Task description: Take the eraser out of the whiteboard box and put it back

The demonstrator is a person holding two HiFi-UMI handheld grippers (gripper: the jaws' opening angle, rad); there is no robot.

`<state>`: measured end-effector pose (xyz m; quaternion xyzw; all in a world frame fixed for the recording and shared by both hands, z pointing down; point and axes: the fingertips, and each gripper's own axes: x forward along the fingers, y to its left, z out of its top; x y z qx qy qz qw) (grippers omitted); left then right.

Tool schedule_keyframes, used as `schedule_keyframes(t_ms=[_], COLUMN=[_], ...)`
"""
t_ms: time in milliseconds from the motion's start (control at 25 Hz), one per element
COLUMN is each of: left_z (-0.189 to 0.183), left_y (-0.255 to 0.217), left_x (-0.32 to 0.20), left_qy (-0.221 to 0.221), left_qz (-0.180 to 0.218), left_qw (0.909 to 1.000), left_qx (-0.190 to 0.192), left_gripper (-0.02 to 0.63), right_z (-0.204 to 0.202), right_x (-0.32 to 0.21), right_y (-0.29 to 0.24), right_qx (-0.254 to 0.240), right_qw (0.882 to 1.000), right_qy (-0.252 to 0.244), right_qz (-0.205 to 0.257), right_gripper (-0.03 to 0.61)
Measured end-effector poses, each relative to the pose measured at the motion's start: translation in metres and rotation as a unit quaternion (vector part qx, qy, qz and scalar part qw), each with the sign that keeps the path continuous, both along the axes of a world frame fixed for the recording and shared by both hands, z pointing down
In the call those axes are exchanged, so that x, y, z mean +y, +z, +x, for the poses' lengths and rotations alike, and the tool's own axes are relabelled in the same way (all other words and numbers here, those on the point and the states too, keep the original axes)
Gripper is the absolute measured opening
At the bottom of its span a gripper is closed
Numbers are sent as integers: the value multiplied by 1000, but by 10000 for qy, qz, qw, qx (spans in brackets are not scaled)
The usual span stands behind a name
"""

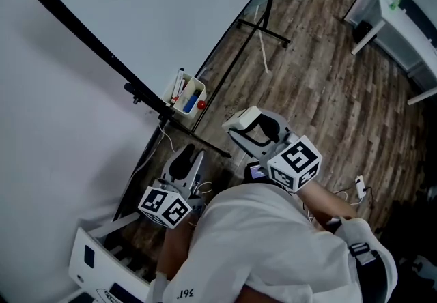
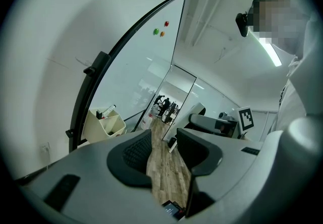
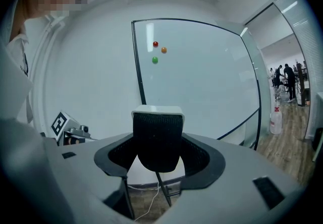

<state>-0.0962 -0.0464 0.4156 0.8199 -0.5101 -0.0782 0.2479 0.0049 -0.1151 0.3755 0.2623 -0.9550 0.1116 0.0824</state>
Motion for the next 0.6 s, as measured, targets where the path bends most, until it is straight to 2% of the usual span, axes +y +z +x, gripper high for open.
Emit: schedule_keyframes(t_ms=[600], left_z=[7], left_y=[21], left_x=[11], left_qy=[107], left_qz=[-312], left_qw=[9994], left_qx=[37], left_gripper=[163], right_z=[11], right_x=[5], right_y=[27], right_qx=[125], right_qw=[9992], right_qy=[122], right_qz=[-356], right_gripper=[275])
